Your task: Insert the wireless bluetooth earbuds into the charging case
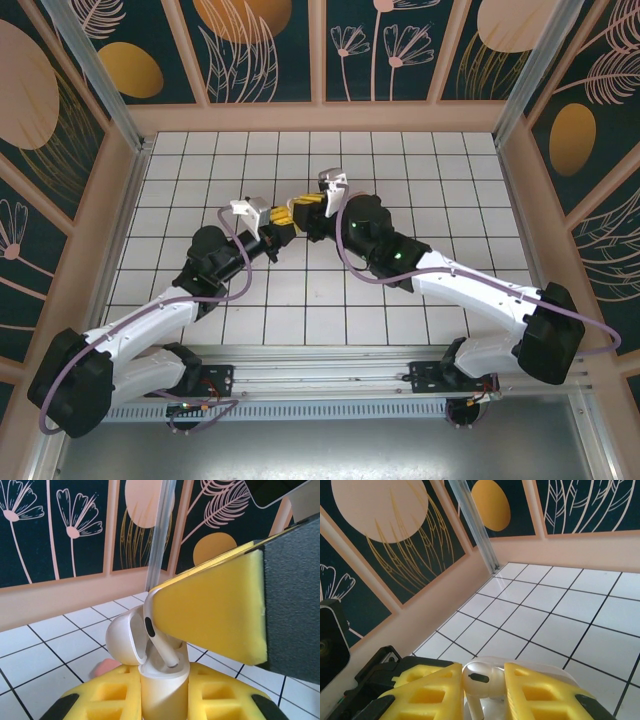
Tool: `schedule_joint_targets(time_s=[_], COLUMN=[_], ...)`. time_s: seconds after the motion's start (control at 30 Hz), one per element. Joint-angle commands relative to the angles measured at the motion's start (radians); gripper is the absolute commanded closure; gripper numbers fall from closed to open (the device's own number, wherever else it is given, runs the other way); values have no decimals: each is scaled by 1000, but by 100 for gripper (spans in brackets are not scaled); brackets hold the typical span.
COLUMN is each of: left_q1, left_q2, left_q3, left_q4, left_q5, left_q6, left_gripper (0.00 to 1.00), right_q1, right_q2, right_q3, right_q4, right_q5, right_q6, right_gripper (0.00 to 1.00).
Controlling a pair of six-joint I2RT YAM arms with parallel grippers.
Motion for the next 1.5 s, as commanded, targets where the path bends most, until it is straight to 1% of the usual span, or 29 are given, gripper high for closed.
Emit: schedule_joint_targets(time_s=[0.0, 0.2, 0.37, 0.53, 0.63, 0.83, 1.07, 1.13, 1.2, 1.3, 1.47], left_q1=[-3, -4, -4, -4, -4, -3, -3, -3, -4, -3, -4], left_q2=[-25, -33, -8, 21, 32, 40, 58, 62, 69, 74, 70], left_q3=[-8, -22, -9, -7, -5, -8, -12, -4, 14, 34, 5], left_q4=[132, 162, 133, 153, 164, 177, 179, 161, 102, 17, 1], left_q5=[-27, -29, -48, -51, -51, -47, -51, -64, -104, -169, -215], left_q6=[36, 61, 88, 88, 93, 103, 109, 109, 109, 106, 71], left_gripper=[100, 100, 100, 100, 100, 100, 100, 100, 100, 100, 100], right_q1=[-3, -3, -11, -46, -64, -70, -72, -80, -100, -144, -218], right_q2=[-7, -1, -18, -39, -46, -35, -44, -56, -69, -97, -149], right_q3=[-32, -45, -15, 5, -13, -33, -15, -6, 14, 29, 2], right_q4=[-12, -3, -9, -37, -41, -34, -12, -35, -101, -193, -323], right_q5=[-20, -29, -26, -50, -91, -115, -130, -115, -87, -79, -74], right_q6=[17, 3, 32, 76, 84, 83, 103, 127, 168, 240, 359], right_gripper=[77, 77, 79, 79, 80, 79, 79, 79, 80, 82, 82])
